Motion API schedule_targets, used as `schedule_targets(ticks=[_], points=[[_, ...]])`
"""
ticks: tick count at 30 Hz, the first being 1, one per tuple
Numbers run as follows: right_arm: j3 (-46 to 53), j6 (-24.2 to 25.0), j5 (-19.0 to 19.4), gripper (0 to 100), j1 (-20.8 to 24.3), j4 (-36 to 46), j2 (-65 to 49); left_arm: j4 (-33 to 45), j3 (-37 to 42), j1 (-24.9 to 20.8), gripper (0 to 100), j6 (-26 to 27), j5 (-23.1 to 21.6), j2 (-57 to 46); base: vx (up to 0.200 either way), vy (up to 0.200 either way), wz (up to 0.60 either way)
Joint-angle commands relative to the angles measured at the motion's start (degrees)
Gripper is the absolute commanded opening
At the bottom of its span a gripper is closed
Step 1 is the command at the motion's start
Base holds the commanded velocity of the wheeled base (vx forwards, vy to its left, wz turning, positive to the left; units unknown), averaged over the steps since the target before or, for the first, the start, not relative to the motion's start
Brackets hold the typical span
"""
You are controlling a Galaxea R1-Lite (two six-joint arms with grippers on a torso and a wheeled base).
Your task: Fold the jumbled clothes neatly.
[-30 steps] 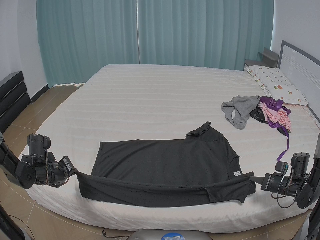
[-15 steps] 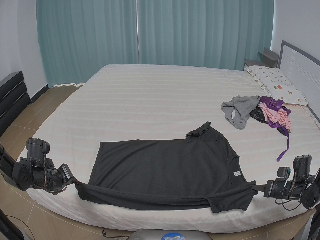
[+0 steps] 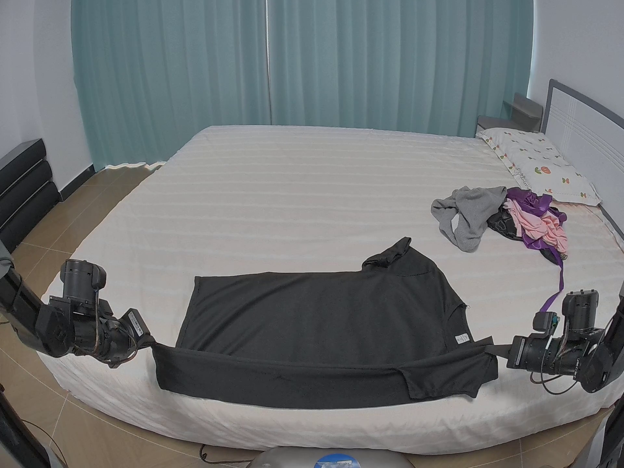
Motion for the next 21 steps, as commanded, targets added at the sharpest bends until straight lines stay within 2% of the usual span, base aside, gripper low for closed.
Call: schedule_targets(ticks=[1, 14, 21], points=[[-5.1, 0.1, -0.1, 0, 1.0, 0.1, 7.2, -0.2, -4.1, -0.1, 0, -0.2, -0.1, 6.9, 0.0, 0.0, 0.0], [-15.6, 0.1, -0.2, 0, 1.3, 9.0, 11.9, -0.3, -10.5, -0.5, 0, -2.2, 0.0, 15.1, 0.0, 0.0, 0.0], [-18.1, 0.1, -0.2, 0, 1.3, 9.2, 15.1, -0.4, -12.0, -0.5, 0, -2.2, 0.0, 17.8, 0.0, 0.0, 0.0]])
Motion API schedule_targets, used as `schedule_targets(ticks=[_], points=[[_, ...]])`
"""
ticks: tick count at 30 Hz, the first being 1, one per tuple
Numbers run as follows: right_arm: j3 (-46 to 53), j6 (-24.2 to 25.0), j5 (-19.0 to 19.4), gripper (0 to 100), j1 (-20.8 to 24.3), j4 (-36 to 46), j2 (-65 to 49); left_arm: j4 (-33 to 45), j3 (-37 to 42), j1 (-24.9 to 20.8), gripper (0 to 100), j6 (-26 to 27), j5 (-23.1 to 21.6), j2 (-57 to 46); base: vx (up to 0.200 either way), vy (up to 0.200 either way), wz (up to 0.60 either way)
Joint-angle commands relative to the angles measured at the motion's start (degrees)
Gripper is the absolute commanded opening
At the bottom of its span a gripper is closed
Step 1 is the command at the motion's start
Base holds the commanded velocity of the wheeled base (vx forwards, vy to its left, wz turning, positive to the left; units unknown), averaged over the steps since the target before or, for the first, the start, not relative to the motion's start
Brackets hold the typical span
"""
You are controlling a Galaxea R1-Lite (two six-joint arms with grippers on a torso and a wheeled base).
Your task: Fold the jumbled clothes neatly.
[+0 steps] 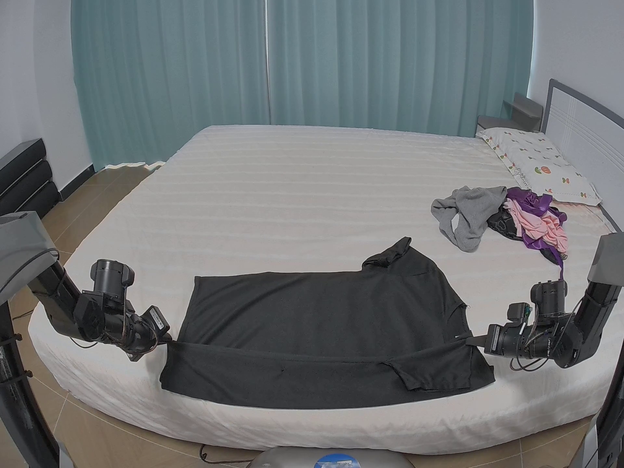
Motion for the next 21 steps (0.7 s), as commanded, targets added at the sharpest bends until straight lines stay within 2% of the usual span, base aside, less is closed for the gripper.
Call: schedule_targets(ticks=[1, 9, 10, 11, 12, 21], points=[[-1.6, 0.0, 0.0, 0, 0.0, -0.1, 3.0, 0.0, -0.9, 0.0, 0, -0.1, 0.0, 2.8, 0.0, 0.0, 0.0], [-2.7, 0.0, 0.1, 0, 0.0, -0.2, 4.5, -0.1, -1.6, 0.0, 0, -0.7, 0.0, 3.6, 0.0, 0.0, 0.0], [-2.9, 0.0, 0.1, 0, 0.0, -0.3, 4.8, -0.1, -1.6, 0.0, 100, -0.7, 0.0, 3.6, 0.0, 0.0, 0.0], [-2.9, -0.1, 0.1, 0, 0.0, -0.3, 5.0, -0.1, -1.6, 0.0, 100, -0.7, 0.0, 3.6, 0.0, 0.0, 0.0], [-2.9, -0.1, 0.1, 100, 0.0, -0.3, 5.0, -0.1, -1.6, 0.0, 100, -0.7, 0.0, 3.6, 0.0, 0.0, 0.0], [-2.8, 0.4, 0.2, 100, 0.0, -0.9, 3.8, 0.1, -0.9, 0.0, 100, -1.1, 0.0, 3.1, 0.0, 0.0, 0.0]])
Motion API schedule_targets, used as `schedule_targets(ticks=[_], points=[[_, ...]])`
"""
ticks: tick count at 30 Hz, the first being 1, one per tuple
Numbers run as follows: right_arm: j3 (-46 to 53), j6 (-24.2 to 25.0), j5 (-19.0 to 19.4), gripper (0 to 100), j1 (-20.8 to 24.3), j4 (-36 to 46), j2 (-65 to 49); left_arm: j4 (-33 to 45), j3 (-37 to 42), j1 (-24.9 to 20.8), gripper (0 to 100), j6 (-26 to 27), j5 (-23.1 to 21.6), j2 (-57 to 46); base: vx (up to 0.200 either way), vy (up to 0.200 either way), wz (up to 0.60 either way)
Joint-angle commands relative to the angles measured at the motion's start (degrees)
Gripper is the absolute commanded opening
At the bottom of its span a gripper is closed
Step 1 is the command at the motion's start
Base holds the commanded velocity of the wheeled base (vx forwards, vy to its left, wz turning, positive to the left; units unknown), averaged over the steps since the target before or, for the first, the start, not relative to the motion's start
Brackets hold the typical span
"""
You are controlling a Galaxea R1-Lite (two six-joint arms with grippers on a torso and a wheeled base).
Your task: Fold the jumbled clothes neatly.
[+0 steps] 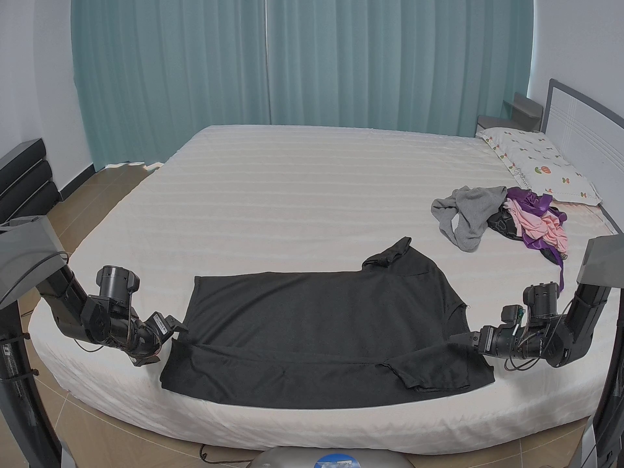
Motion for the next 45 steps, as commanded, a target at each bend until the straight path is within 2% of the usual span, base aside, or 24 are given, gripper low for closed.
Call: schedule_targets(ticks=[1, 4, 7, 10, 25, 29, 43, 45], points=[[0.7, 0.3, 0.0, 100, 0.0, -0.1, -2.2, 0.1, 0.3, 0.2, 100, -0.2, 0.1, -0.3, 0.0, 0.0, 0.0], [0.8, 0.5, 0.0, 100, -0.4, -0.1, -3.1, 0.2, 1.0, 0.6, 100, -0.5, 0.1, -1.1, 0.0, 0.0, 0.0], [1.4, 3.6, 0.0, 100, -0.6, -0.1, -4.9, 0.0, 2.8, 1.6, 100, -0.9, -0.3, -4.9, 0.0, 0.0, 0.0], [1.6, 4.5, 0.0, 100, -0.6, -0.1, -5.5, 0.1, 2.9, 1.6, 100, -2.1, -0.1, -5.4, 0.0, 0.0, 0.0], [2.1, 4.4, 0.0, 100, -0.1, -0.1, -5.4, -0.1, 2.2, 1.8, 100, -4.6, -0.6, -5.4, 0.013, 0.0, 0.0], [2.2, 4.4, 0.0, 100, 0.0, -0.1, -5.6, -0.2, 2.4, 1.7, 100, -4.6, -0.7, -5.6, 0.2, 0.0, 0.0], [2.2, 4.4, 0.0, 100, 0.0, -0.1, -5.7, -0.2, 1.8, 1.7, 100, -4.6, -0.9, -5.7, 0.0, 0.0, 0.0], [2.2, 4.4, 0.0, 100, 0.0, -0.1, -6.1, -0.1, -0.7, 1.5, 100, -4.7, -0.9, -5.3, 0.0, 0.0, 0.0]])
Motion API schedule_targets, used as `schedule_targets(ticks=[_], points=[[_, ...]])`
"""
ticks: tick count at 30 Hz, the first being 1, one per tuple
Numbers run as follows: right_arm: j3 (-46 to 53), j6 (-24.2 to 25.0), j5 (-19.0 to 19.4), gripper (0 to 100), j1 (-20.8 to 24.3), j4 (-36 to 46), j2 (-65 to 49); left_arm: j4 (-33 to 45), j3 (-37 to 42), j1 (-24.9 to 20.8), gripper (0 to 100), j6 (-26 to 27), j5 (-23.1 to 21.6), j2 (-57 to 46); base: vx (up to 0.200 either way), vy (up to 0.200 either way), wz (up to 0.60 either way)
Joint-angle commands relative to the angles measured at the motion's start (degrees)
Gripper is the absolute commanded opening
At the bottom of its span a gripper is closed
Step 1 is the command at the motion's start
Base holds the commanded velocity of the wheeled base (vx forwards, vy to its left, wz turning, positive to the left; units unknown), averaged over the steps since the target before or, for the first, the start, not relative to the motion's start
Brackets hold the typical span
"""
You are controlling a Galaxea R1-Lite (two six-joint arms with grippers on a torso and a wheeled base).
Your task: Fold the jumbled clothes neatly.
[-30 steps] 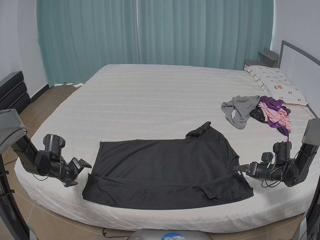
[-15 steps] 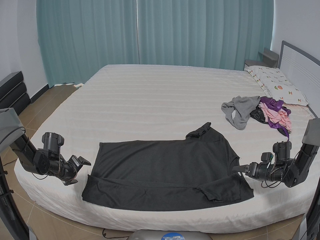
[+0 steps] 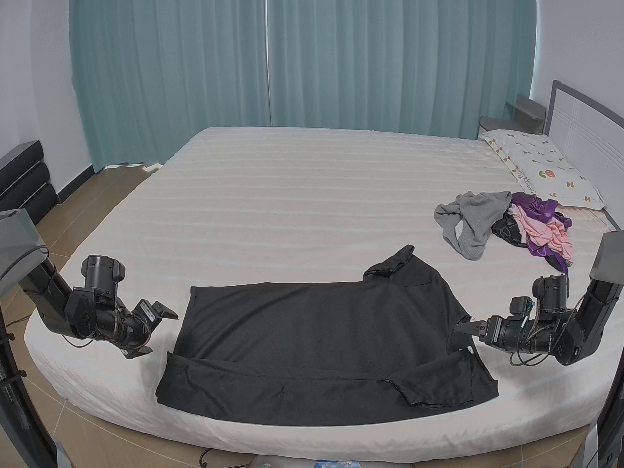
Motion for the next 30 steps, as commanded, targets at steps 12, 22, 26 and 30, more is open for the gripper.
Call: schedule_targets(ticks=[12, 22, 26, 30], points=[[0.0, 0.1, 0.0, 100, 0.0, 0.0, -0.5, 0.0, -17.2, -2.6, 100, 0.5, 0.4, 9.1, 0.0, 0.0, 0.0], [0.0, 0.1, -0.1, 100, 0.0, 0.0, -0.4, 0.1, -30.3, -4.1, 100, 0.5, 0.2, 16.0, 0.0, 0.0, 0.0], [0.0, 0.1, 0.0, 100, 0.0, 0.1, -0.2, 0.1, -34.6, -4.1, 100, -0.1, 0.2, 19.5, 0.0, 0.0, 0.0], [0.1, 0.1, 0.0, 100, 0.0, 0.1, 0.0, -0.1, -35.7, -3.9, 100, -0.8, 0.4, 22.0, 0.0, 0.0, 0.0]])
